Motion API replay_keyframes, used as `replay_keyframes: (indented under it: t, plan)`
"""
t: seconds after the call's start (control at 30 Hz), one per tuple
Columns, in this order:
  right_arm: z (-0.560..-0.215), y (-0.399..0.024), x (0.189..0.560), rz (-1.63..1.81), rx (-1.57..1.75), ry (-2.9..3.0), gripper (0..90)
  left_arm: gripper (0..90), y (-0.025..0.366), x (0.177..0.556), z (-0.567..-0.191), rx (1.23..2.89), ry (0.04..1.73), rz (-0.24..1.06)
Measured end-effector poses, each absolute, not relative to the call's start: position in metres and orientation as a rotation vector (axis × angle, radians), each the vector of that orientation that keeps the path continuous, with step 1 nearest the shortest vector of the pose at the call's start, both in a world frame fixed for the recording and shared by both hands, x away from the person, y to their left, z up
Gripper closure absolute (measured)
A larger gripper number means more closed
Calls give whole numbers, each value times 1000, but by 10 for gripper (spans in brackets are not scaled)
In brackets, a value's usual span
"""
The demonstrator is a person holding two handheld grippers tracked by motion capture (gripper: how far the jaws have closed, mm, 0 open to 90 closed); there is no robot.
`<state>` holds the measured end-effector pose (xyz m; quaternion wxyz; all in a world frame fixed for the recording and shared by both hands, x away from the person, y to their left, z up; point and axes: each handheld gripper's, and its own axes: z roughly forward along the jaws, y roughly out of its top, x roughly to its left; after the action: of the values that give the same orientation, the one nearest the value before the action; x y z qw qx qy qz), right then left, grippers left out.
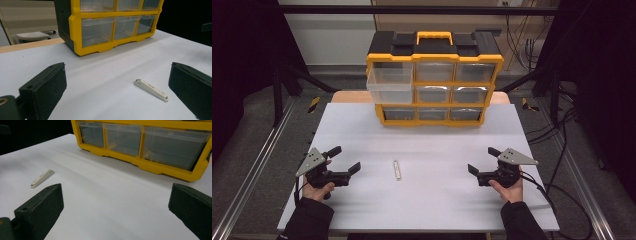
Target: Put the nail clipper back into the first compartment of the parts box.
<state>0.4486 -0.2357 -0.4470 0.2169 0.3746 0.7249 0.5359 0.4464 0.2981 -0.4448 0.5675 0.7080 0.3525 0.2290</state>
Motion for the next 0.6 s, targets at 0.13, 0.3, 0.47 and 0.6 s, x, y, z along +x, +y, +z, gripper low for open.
replay_keyframes:
  t: [0.13, 0.3, 0.47, 0.6]
  plan:
    - [-445, -231, 449, 1485, 1026, 2012, 5, 16, 298, 447, -447, 1672, 827, 538]
    - [-442, -223, 450, 1474, 1011, 2023, 5, 16, 298, 447, -447, 1671, 823, 537]
    - [-438, -211, 452, 1453, 992, 2043, 5, 17, 298, 447, -447, 1669, 822, 535]
    - [-434, -202, 454, 1462, 988, 2049, 5, 18, 298, 447, -447, 1671, 818, 537]
